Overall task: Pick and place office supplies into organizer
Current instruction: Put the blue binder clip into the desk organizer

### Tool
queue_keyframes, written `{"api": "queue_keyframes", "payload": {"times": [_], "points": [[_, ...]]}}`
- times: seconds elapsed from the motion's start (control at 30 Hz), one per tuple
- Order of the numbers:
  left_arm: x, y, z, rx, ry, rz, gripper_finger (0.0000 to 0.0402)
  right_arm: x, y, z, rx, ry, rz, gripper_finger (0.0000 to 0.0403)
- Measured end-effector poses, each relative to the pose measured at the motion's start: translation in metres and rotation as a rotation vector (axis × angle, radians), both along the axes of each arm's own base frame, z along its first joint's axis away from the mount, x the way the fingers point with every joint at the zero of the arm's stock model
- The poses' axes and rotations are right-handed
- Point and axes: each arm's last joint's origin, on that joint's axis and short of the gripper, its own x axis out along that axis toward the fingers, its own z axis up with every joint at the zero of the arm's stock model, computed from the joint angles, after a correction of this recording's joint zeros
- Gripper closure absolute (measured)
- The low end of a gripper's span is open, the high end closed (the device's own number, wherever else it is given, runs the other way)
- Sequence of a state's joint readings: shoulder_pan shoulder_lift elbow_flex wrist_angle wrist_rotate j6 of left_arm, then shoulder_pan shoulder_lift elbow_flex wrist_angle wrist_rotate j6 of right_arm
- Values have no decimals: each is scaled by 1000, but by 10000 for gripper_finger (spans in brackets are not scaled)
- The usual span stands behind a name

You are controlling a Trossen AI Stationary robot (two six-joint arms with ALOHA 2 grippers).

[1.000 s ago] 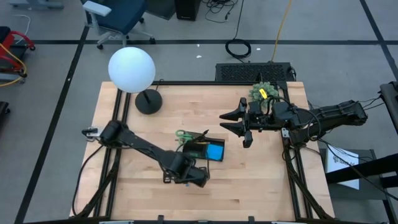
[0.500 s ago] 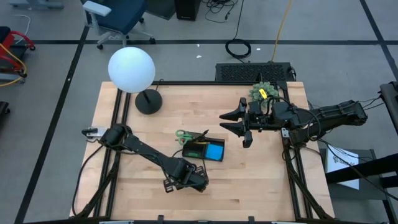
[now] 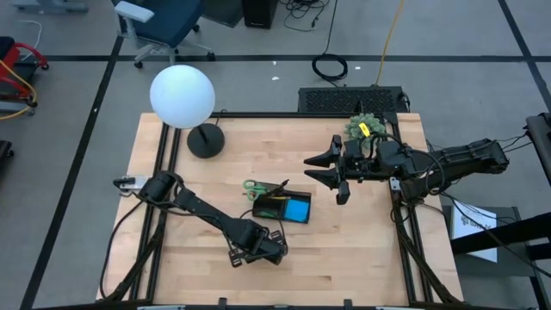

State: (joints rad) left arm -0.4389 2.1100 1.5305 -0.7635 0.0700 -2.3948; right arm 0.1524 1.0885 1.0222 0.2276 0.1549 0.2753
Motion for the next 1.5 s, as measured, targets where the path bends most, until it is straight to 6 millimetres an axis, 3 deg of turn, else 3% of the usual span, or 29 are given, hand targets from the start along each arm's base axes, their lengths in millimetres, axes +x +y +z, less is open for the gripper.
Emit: {"api": "queue_keyframes", "payload": {"times": [0.5,1.5], "points": [[-7,0,-3,65,22,-79,273,0,0,0,0,0,0,264],[-7,0,-3,168,-53,-596,273,0,0,0,0,0,0,264]]}}
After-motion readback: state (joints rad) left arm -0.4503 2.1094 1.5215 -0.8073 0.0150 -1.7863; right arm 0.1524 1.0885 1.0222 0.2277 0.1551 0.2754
